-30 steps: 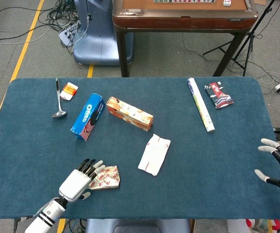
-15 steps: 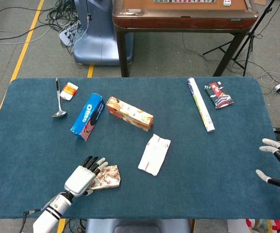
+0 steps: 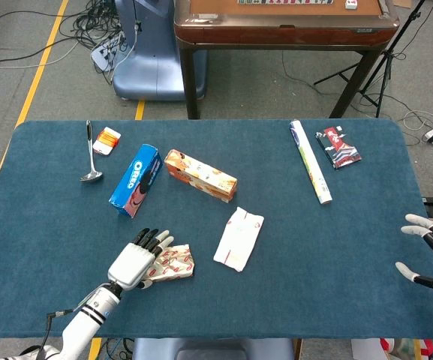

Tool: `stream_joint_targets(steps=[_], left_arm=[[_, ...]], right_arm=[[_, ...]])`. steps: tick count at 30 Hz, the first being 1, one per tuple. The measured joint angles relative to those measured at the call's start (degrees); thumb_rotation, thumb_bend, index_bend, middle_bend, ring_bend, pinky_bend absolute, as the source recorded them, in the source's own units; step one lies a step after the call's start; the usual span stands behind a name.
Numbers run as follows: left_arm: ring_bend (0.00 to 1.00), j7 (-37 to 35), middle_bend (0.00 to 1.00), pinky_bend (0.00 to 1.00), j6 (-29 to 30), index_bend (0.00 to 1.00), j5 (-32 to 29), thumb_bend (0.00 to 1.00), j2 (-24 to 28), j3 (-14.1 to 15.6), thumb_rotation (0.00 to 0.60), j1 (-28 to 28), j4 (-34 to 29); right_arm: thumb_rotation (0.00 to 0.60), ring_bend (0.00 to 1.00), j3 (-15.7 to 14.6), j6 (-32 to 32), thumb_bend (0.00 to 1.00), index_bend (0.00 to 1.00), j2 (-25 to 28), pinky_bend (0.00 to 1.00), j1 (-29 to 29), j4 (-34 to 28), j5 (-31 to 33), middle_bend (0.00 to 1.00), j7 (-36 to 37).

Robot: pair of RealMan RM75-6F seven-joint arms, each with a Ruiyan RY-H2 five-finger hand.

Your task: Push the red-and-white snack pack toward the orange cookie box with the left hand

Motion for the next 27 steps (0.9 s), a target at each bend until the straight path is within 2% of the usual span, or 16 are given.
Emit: stream_joint_targets(steps=[21, 27], left_arm=[[0.0, 6.5, 0.0, 0.05, -2.3, 0.0, -9.5, 0.0, -6.2, -5.1, 0.6, -8.8, 5.3], [0.0, 8.0, 0.0, 0.05, -1.2, 0.0, -12.5, 0.0, -6.5, -5.0, 0.6, -9.5, 5.7]], right_arm=[[0.6, 0.23, 0.2, -0.3, 0.08, 0.35, 0.1, 0.31, 0.1, 0.3, 0.3, 0.25, 0.9], [0.6, 0.23, 0.2, -0.2, 0.08, 0.35, 0.2, 0.31, 0.0, 0.4, 0.3, 0.25, 1.5]])
